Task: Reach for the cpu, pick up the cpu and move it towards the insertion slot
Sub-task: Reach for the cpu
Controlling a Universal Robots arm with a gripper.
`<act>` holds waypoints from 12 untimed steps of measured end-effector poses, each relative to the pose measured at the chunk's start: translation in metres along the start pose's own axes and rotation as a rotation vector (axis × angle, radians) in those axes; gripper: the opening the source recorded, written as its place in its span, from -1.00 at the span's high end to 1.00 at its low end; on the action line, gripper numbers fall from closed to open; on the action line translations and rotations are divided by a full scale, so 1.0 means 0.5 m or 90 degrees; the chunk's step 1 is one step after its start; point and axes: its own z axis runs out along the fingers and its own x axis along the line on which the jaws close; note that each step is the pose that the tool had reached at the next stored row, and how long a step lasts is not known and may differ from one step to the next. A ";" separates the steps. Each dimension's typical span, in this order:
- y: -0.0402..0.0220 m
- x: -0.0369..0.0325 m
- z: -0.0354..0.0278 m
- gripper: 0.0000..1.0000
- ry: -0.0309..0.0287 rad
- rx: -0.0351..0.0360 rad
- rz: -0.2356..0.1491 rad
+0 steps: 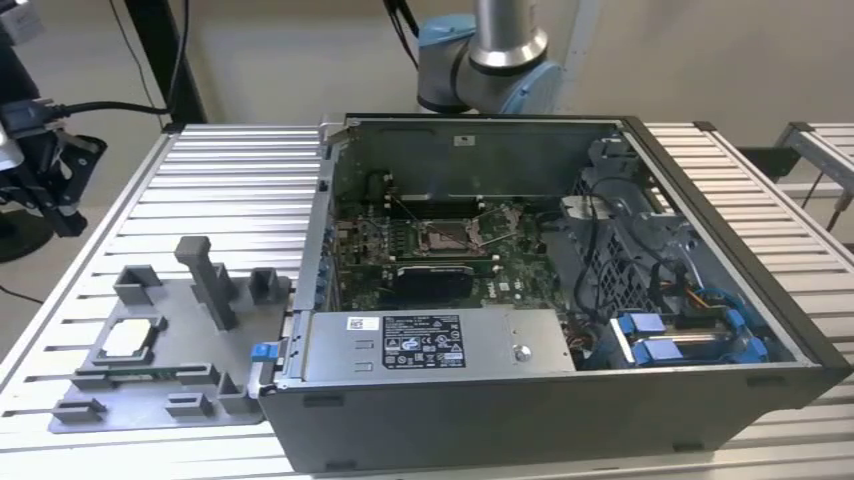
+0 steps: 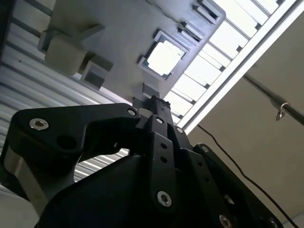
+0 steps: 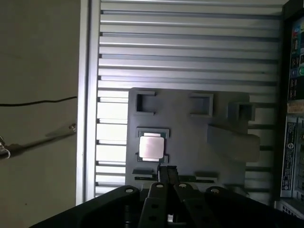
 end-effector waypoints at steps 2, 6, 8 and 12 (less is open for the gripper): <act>0.000 0.006 0.001 1.00 0.0000 0.0000 0.001; 0.000 0.016 0.002 1.00 -0.0001 0.0000 0.002; 0.000 0.020 0.003 1.00 -0.0001 0.0000 0.003; 0.000 0.024 0.003 1.00 0.0000 0.0000 0.003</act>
